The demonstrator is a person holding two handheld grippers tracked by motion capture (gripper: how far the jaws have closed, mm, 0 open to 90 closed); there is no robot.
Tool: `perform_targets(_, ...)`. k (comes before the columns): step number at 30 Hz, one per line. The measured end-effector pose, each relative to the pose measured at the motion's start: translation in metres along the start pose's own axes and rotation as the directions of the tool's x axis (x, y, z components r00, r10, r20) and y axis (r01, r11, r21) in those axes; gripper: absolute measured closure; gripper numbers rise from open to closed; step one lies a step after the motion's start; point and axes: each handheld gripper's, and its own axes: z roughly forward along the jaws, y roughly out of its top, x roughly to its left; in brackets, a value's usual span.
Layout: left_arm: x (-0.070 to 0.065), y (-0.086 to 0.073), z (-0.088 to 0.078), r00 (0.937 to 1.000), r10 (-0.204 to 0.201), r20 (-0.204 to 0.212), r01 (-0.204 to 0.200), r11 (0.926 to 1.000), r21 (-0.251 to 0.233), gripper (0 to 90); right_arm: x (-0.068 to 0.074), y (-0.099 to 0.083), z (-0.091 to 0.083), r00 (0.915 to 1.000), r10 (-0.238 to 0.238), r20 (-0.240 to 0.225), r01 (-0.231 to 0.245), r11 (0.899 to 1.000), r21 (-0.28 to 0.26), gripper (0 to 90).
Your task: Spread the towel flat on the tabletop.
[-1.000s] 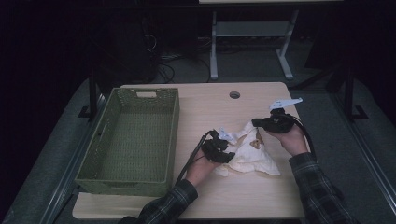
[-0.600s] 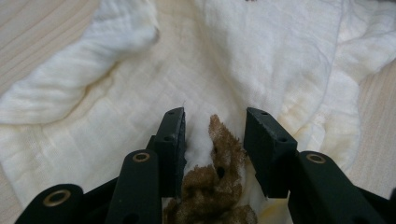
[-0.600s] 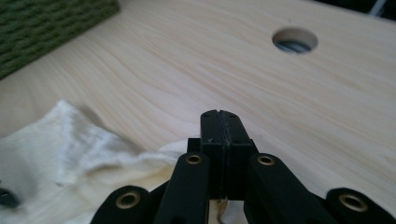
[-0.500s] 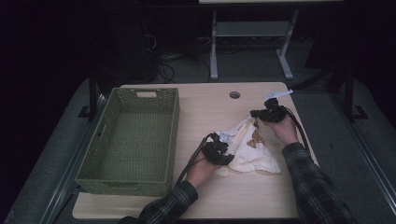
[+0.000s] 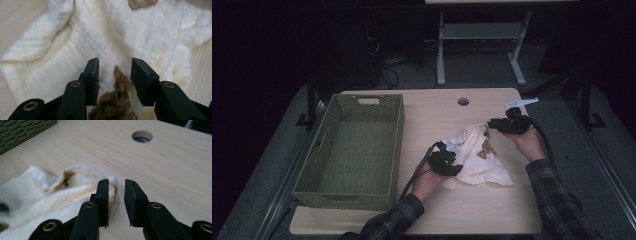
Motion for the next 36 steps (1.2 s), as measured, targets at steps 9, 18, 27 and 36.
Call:
perform_targets(9, 0.014, 0.020, -0.004, 0.9972, -0.039, -0.064, 0.035, 0.9977, -0.057, 57.8, 0.010, -0.027, -0.024, 0.9966, 0.001, -0.082, 0.001, 1.000, 0.015, 69.1)
perform_targets(18, 0.039, 0.039, 0.003, 0.9899, -0.083, -0.116, 0.070, 0.9914, -0.111, 54.1, 0.029, -0.047, -0.018, 0.9913, -0.012, -0.131, 0.021, 0.998, 0.067, 62.7)
perform_targets(27, 0.054, 0.035, 0.024, 0.9846, -0.082, -0.154, 0.073, 0.9955, -0.060, 71.7, 0.035, -0.057, -0.008, 0.9891, -0.010, -0.147, 0.027, 0.993, 0.111, 86.0)
perform_targets(36, 0.075, 0.035, 0.012, 0.9661, -0.177, -0.189, 0.155, 0.9801, -0.124, 87.1, 0.045, -0.068, -0.028, 0.9863, -0.061, -0.153, 0.075, 0.993, 0.090, 87.9)
